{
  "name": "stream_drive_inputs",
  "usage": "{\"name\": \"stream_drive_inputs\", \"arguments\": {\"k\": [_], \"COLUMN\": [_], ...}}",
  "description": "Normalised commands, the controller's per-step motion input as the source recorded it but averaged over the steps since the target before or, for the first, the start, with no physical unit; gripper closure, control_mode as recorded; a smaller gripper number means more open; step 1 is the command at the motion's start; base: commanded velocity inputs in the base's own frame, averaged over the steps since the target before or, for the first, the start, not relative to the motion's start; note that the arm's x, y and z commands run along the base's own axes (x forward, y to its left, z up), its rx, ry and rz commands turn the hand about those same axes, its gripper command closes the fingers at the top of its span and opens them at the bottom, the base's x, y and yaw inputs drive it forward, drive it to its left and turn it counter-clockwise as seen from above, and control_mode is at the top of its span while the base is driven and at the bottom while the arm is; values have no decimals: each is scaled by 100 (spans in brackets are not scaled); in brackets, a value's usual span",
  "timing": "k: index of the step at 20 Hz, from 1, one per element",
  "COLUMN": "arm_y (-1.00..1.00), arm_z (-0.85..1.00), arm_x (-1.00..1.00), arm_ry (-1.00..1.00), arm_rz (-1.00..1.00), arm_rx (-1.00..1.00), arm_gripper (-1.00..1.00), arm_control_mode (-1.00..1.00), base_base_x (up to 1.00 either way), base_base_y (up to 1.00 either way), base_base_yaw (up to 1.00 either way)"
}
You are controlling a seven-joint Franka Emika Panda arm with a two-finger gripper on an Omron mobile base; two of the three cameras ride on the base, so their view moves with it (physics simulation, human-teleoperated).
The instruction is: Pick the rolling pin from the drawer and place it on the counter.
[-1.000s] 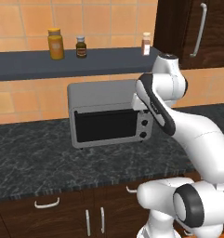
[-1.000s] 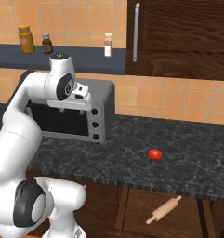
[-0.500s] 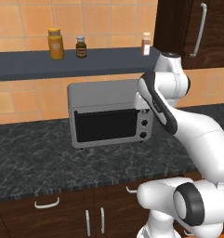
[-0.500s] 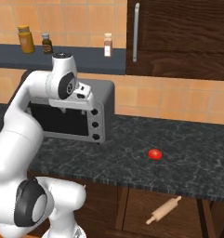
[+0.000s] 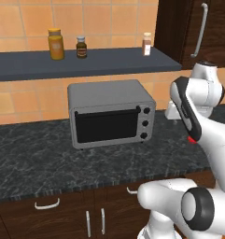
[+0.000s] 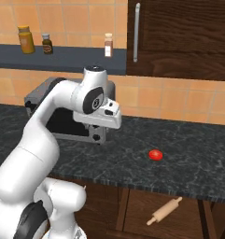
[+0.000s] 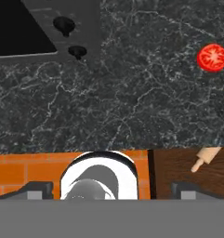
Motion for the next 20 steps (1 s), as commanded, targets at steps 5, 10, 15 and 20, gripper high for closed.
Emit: {"name": "stream_drive_inputs", "arguments": {"k": [5,10,15,20], "arm_y": [-100,-100,-97,-77], "arm_z": [-73,-79,-55,-44], "arm_x": [-42,-19,0,0], "arm_ry": [22,13,0,0], "arm_rz": [-8,-6,0,0], "arm_rx": [-4,0,0,0], "arm_gripper": [-100,-100,-100,-100], "arm_control_mode": [-100,-100,-100,-100], "base_base_x": [0,0,0,0], "base_base_y": [0,0,0,0], "base_base_yaw": [0,0,0,0]}}
